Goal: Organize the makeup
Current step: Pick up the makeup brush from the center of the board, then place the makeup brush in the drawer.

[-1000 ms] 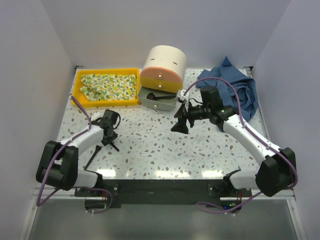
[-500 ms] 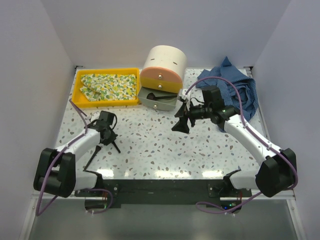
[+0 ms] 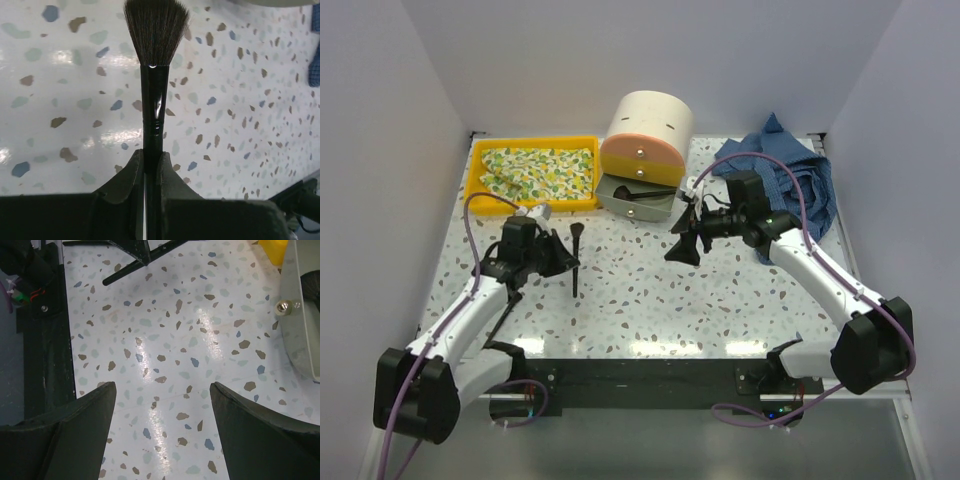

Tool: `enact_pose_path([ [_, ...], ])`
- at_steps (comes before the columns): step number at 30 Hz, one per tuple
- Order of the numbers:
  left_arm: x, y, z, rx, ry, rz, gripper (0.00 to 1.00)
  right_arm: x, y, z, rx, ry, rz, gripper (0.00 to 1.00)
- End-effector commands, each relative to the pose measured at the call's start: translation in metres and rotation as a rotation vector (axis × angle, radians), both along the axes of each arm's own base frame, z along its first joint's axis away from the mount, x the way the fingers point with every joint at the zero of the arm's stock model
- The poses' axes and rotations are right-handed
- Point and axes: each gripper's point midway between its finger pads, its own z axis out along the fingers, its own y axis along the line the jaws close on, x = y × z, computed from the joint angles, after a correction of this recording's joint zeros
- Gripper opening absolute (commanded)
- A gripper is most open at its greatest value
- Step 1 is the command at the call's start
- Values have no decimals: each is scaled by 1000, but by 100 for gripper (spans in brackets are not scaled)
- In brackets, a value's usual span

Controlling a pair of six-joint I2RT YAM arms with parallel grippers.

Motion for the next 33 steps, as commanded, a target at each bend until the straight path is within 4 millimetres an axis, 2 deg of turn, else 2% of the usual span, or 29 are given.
enact_pose_path([
  [1,11,-45,48,-99,-190,-310,0,-2,2,21,55,-57,22,80],
  [3,11,-56,46,-68,-192,-375,0,-2,1,22,56,-58,19,80],
  [4,16,-61,55,-54,-217,-394,0,-2,0,22,57,-59,19,80],
  [6,17,-71,52,10,-218,-451,0,-2,0,23,59,-62,19,80],
  [7,24,-76,62,33,-248,-464,0,-1,0,23,59,-60,17,80],
  [8,27,-78,58,70,-248,-493,0,-1,-1,23,60,-61,17,80],
  [9,30,-82,63,94,-256,-504,0,-2,-1,24,60,-64,18,80],
  [13,40,-85,63,157,-304,-591,0,-2,-2,26,61,-74,15,80],
  [21,62,-93,98,258,-514,-729,0,-2,-4,28,64,-82,16,80],
  [27,78,-86,103,399,-562,-807,0,-2,-6,30,62,-91,14,80],
  [29,82,-86,101,432,-578,-847,0,-1,-7,31,61,-92,11,80],
  [33,94,-91,110,464,-617,-885,0,-1,-9,32,59,-98,10,80],
])
